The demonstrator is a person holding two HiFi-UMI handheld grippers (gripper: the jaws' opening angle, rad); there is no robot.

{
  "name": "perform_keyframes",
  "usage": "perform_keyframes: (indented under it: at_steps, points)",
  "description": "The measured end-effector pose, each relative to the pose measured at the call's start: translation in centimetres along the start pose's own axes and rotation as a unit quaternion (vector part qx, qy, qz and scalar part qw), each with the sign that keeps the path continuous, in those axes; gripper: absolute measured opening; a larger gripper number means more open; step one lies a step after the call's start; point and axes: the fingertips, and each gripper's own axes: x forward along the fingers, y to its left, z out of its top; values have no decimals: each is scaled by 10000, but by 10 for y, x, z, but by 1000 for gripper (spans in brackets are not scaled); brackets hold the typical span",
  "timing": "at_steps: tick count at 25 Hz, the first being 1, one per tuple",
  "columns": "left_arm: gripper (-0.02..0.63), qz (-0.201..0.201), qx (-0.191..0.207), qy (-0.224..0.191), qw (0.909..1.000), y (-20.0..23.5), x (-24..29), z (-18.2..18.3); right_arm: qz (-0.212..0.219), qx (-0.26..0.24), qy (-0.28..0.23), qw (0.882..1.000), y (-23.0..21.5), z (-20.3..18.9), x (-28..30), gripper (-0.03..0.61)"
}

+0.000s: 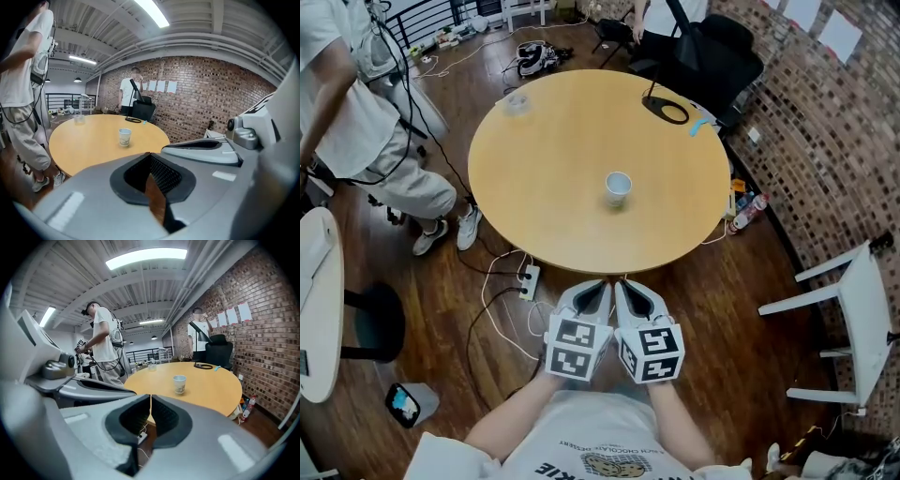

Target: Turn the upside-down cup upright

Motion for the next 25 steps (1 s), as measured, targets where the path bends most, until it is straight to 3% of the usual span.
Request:
perform_keyframes:
  at_steps: [11,18,25]
  points:
    - [3,-38,-26,81,10000,32,49,27,-87,24,5,10000,-34,22,54,8]
    - [2,219,-139,110,9996,61,102,48,-23,-88,58,9999,-81,40,113,17]
    - [2,458,-319,190,9983,91,153,70,114,-262,313,9991,-117,51,175,90]
